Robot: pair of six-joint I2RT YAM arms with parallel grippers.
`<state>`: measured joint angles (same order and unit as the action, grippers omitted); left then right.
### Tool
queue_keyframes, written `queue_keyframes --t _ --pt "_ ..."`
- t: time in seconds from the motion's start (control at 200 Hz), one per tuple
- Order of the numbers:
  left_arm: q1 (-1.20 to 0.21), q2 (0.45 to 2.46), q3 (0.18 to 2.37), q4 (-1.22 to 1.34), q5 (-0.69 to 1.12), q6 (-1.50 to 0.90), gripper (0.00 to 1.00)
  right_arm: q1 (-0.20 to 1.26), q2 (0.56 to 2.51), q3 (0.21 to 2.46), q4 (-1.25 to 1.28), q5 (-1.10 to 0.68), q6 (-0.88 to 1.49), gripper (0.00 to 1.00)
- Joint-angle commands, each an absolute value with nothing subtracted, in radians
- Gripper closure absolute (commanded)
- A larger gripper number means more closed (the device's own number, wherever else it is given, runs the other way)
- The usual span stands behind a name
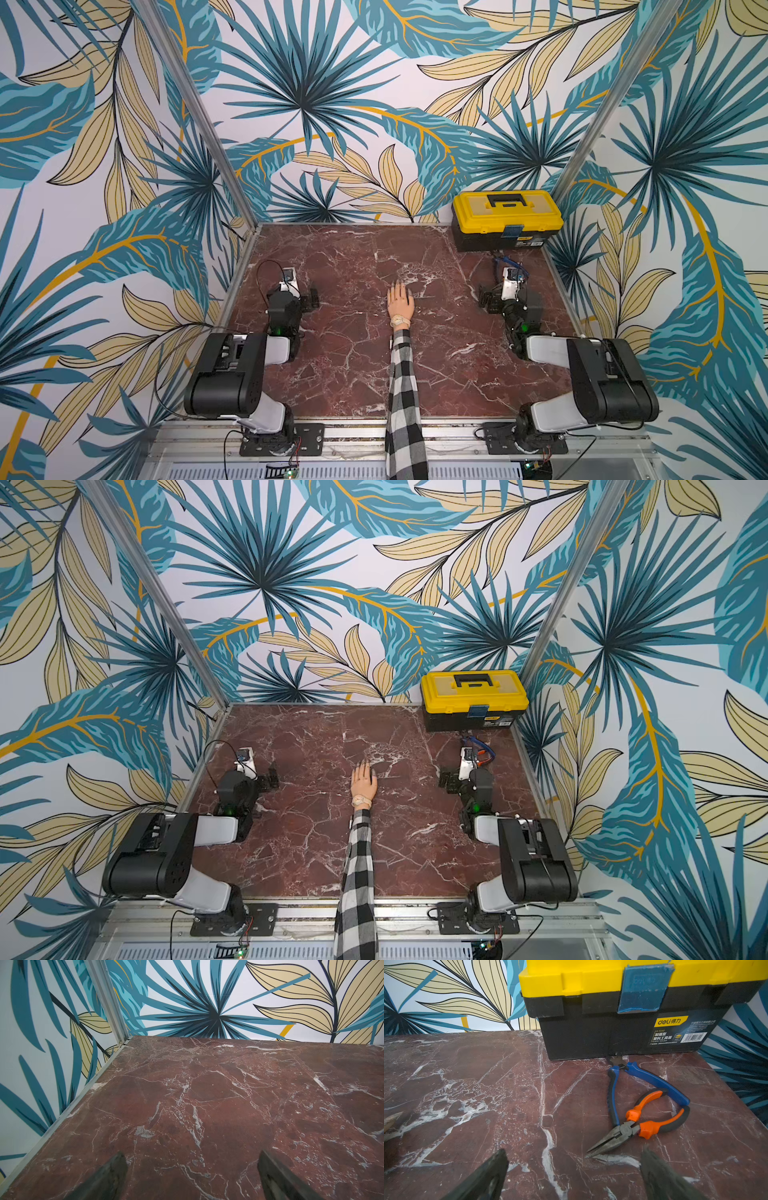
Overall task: Take off the watch
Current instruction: Adjust the hand at the center of the board.
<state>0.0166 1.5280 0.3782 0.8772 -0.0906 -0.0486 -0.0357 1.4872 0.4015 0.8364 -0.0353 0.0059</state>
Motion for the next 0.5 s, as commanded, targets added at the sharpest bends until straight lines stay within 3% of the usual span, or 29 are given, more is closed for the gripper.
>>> queue_keyframes --t 0.0,0.496 --pt "0.023 1.533 0.394 0.873 -0.084 -0.039 0.01 -0.040 1.493 0.407 0.834 -0.046 -0.002 0.01" --pt "0.038 1.533 0.394 0.873 -0.037 -0.045 0.01 -0.041 1.496 0.414 0.824 -0.031 0.010 0.00"
